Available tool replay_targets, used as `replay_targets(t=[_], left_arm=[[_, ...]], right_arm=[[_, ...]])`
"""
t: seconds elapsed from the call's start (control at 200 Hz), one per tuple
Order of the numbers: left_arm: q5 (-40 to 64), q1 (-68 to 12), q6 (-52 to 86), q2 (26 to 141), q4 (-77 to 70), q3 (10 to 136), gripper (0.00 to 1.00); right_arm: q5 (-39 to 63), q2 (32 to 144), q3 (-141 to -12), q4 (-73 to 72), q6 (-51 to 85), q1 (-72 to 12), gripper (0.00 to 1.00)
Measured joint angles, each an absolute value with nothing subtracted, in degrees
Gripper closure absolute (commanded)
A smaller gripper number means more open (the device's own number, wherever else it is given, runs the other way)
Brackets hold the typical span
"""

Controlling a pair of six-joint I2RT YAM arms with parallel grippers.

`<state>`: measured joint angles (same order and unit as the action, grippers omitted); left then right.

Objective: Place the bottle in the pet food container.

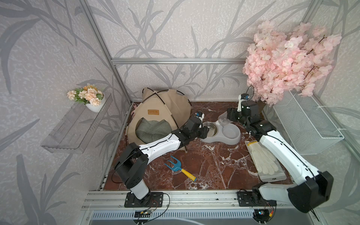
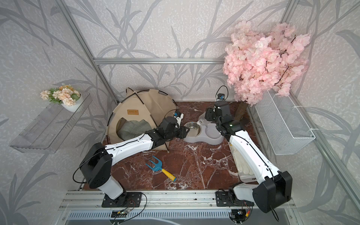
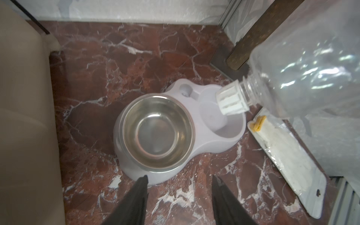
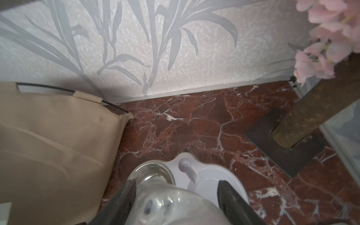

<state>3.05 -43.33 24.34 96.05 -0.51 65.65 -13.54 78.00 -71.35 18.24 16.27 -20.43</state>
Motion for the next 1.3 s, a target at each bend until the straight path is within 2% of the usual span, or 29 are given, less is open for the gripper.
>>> replay_targets(t=[0.205,0.47,0.915,1.3], left_arm=[[2.81,-43.29,22.85,99.11,-0.43,65.67,0.45],[2.87,-43.29,21.93,103.26,-0.73,67.29,0.45],[3.66,-42.68,21.65,106.08,-2.22,67.22,0.46],[5.5,-42.68,23.05,107.55,-4.21,62.83,0.48]], right_arm=[[-15.66,88.58,-73.25,14.5,4.29,-20.23,1.0],[-15.4,95.98,-78.02,11.75,-1.5,-19.75,1.0],[-12.47,100.03,-80.25,11.35,-4.84,-16.84,1.0],[-12.91,101.86,-80.36,13.85,-7.94,-20.29,1.0]])
